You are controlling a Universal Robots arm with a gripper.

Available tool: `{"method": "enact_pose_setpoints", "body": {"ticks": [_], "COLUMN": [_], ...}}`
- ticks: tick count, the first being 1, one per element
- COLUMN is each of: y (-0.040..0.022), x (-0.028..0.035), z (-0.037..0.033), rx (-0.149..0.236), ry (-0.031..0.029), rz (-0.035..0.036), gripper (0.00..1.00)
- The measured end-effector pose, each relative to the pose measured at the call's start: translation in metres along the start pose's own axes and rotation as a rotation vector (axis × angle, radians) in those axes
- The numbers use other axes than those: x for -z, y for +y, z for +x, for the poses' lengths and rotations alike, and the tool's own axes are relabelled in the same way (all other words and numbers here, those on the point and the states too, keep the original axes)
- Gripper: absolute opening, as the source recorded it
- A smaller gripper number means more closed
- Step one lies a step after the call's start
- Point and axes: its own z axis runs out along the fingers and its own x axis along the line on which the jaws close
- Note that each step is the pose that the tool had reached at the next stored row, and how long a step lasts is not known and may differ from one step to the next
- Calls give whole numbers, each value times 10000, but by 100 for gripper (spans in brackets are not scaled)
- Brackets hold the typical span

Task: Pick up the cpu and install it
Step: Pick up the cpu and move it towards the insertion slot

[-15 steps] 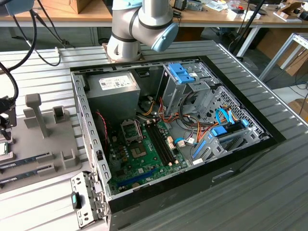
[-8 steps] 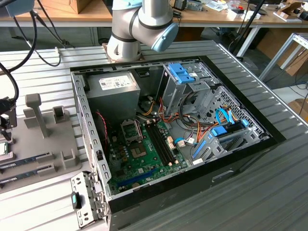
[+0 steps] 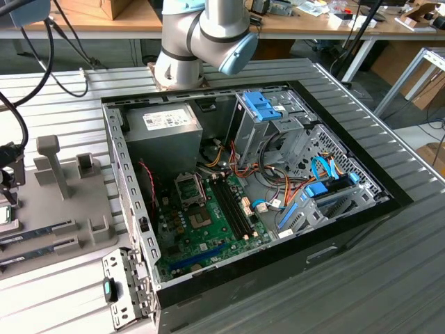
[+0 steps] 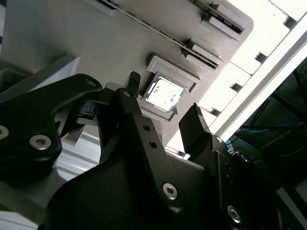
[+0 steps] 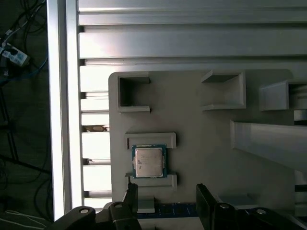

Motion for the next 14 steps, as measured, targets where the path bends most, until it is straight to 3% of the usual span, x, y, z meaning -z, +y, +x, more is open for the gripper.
{"method": "enact_pose_setpoints", "body": {"ticks": [14], "y": [1], "x": [-52], "z": [2], "rx": [0], "ry": [1], "rz": [0], "gripper": [60]}}
